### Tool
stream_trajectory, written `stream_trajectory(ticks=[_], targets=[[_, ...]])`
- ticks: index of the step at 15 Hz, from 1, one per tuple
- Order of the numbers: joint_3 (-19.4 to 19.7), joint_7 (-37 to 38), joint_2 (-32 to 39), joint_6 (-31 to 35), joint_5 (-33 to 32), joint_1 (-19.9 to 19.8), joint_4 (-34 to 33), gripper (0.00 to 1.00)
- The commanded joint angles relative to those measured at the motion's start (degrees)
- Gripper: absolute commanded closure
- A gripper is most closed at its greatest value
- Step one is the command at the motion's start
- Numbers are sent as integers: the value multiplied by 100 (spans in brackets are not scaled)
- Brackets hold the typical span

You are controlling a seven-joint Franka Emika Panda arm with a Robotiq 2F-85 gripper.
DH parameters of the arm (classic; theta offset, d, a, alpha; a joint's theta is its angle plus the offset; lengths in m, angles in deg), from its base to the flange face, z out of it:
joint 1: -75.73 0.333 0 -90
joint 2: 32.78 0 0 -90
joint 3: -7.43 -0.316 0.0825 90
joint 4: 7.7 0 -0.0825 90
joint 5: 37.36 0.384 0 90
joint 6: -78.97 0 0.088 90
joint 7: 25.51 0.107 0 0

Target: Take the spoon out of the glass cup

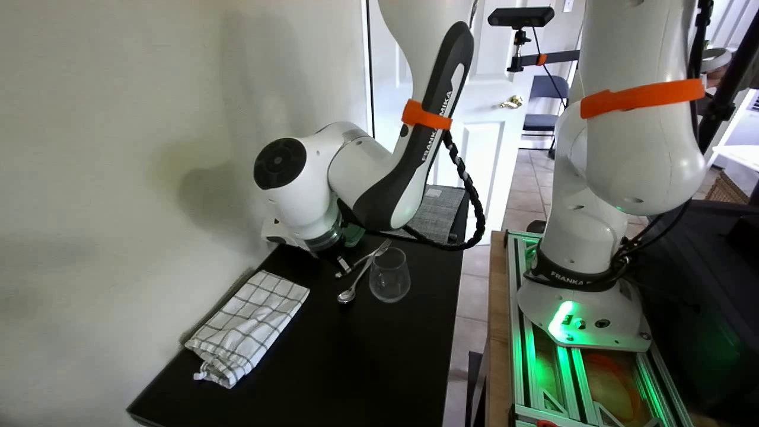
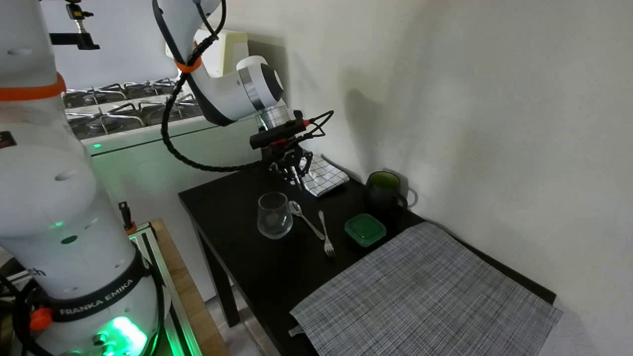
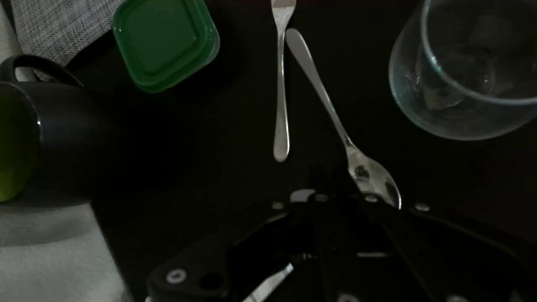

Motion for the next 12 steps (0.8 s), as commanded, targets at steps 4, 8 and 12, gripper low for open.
stream_trajectory(ticks=[4,8,12], targets=[[5,-42,-112,151,163,6,-58,42],[-19,-312,-619,160,927,-53,99,13],[19,-571,-1241,153,1747,-47,202,0]])
